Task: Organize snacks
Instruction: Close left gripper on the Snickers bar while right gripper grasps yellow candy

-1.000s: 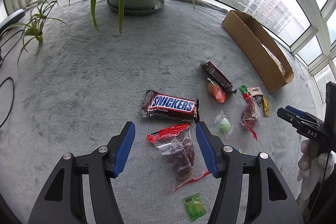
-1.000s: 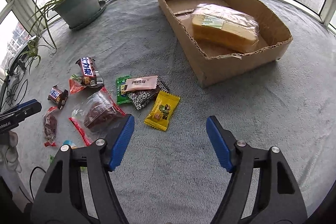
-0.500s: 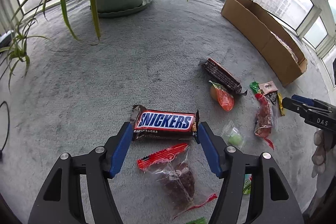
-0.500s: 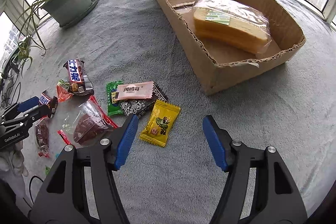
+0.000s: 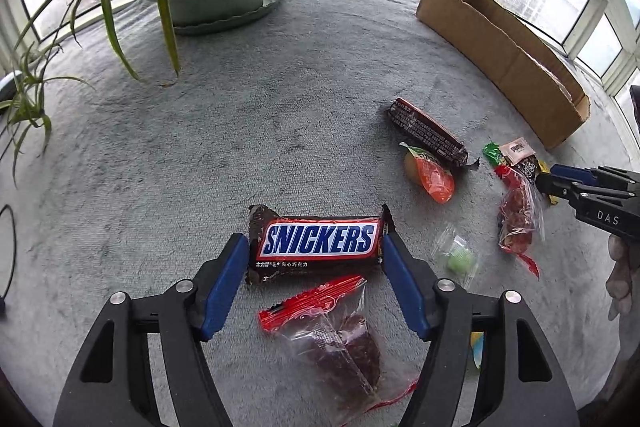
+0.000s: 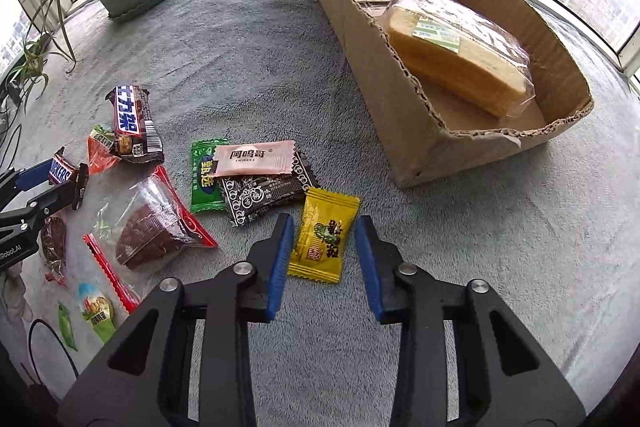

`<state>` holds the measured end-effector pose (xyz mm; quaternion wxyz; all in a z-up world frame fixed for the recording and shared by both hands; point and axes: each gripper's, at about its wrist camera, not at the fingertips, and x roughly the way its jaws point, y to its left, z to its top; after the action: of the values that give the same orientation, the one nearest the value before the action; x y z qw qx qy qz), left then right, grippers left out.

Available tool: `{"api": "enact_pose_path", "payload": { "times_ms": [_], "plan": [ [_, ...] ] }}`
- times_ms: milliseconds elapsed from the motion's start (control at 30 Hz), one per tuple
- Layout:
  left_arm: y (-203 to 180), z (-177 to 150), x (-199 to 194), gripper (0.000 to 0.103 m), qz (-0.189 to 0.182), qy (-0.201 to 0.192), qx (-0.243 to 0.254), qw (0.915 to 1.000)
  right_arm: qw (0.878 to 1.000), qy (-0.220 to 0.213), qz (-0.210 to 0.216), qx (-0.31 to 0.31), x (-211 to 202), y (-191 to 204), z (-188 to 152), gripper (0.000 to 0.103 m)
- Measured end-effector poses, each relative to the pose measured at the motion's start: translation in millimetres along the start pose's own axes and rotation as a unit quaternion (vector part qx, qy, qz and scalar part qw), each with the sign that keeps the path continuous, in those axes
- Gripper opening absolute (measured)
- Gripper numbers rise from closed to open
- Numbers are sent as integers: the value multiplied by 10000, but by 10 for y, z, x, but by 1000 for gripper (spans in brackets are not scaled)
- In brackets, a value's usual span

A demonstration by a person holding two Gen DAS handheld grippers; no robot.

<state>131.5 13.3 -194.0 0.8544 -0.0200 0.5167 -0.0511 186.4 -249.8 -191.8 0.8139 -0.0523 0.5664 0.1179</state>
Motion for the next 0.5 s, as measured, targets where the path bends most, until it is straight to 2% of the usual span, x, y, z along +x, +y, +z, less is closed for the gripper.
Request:
{"api": "enact_pose_path", "payload": {
  "times_ms": [100,233,500],
  "plan": [
    [-20,-4,-7,55,-89,-30,8,10000,9999,-1,105,71,-14,-47,-17,25],
    [37,16,-4,54,-248,-19,-169,9995,9997,-21,206,154,-15,-80,-24,25],
    [77,-5,-74,53,-287,-55,-307,9991,9988,-134,368,296,-112,-153,-46,24]
  ]
}}
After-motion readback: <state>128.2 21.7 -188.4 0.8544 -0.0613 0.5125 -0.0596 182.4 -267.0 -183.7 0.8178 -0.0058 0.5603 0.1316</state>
